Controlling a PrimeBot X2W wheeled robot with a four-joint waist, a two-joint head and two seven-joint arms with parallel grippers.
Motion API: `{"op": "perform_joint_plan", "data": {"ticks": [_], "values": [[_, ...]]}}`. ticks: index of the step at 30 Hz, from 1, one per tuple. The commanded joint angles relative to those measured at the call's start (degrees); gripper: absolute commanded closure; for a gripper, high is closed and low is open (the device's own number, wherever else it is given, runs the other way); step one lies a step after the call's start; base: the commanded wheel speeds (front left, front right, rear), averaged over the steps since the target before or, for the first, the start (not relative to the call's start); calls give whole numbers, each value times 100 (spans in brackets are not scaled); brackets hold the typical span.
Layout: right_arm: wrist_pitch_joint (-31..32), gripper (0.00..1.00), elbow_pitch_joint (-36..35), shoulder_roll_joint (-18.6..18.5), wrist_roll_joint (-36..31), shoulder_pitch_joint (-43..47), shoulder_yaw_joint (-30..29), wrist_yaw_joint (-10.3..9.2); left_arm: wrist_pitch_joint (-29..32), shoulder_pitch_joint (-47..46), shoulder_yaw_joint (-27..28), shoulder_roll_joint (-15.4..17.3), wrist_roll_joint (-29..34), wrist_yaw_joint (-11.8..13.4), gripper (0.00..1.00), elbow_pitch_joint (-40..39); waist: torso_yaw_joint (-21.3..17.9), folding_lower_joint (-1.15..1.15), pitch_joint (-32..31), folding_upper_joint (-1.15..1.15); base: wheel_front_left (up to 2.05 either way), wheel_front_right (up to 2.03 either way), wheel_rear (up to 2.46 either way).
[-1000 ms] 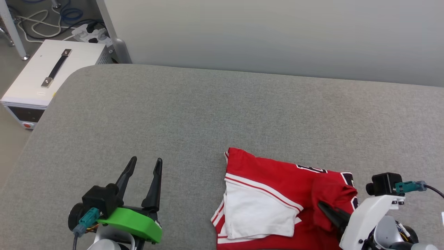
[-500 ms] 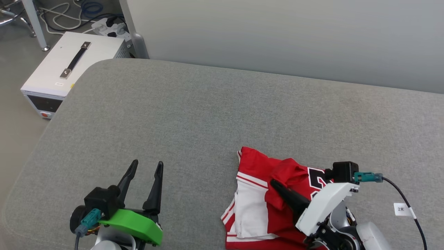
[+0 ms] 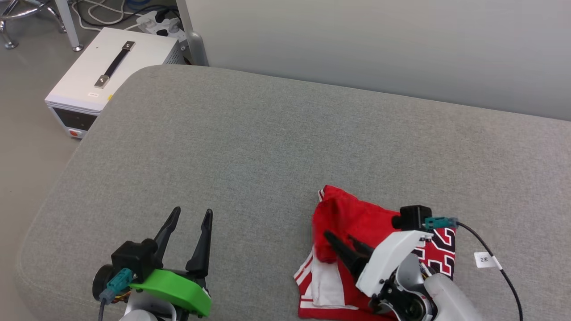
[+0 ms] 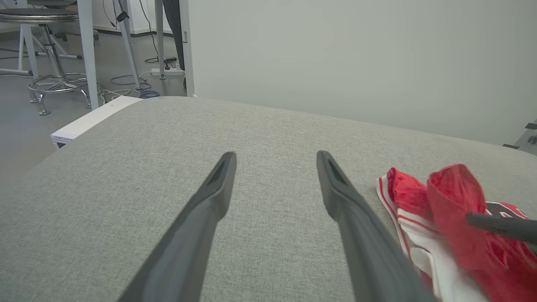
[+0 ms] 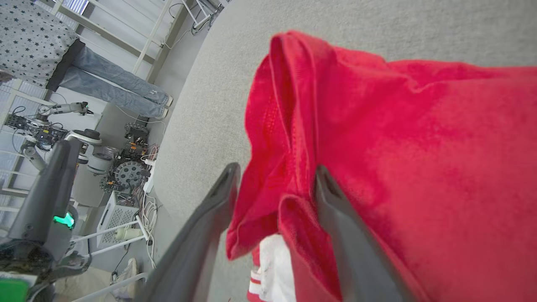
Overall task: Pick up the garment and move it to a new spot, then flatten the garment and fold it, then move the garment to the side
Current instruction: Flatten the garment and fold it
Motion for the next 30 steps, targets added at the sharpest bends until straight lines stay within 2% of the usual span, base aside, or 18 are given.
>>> {"op": "perform_joint_plan", "data": {"ticks": [1, 8, 13, 19, 21, 27, 30], "values": [[-90, 0, 0, 2, 222, -139, 211, -4, -34, -25, 3, 51, -35, -17, 0, 35, 3, 0, -7, 0, 0, 0, 0], [-344, 0, -172, 2, 1266, -412, 1126, -4, -34, -24, -66, 66, -38, -18, 0, 92, -18, 0, -91, 0, 0, 0, 0], [-615, 0, 3, 3, 1238, -719, 1270, -4, -34, 14, -88, 73, -66, -18, 0, 70, -86, 0, -189, 0, 0, 0, 0], [-900, 0, 355, -24, -328, -1136, 832, -4, -34, 73, -93, 48, -96, -18, 0, -12, -243, 0, -285, 0, 0, 0, 0], [-1034, 0, 300, -211, -1044, -1234, 644, -4, -34, 78, -88, 28, -102, -18, 0, -56, -308, 0, -296, 0, 0, 0, 0], [-1328, 0, -324, -756, -2702, -1122, 20, -4, -34, 86, -67, -42, -113, -18, 0, -204, -505, 0, -292, 0, 0, 0, 0], [-1423, 0, -757, -994, -3243, -871, -366, -4, -34, 91, -55, -94, -110, -18, 0, -279, -593, 0, -259, 0, 0, 0, 0]]}}
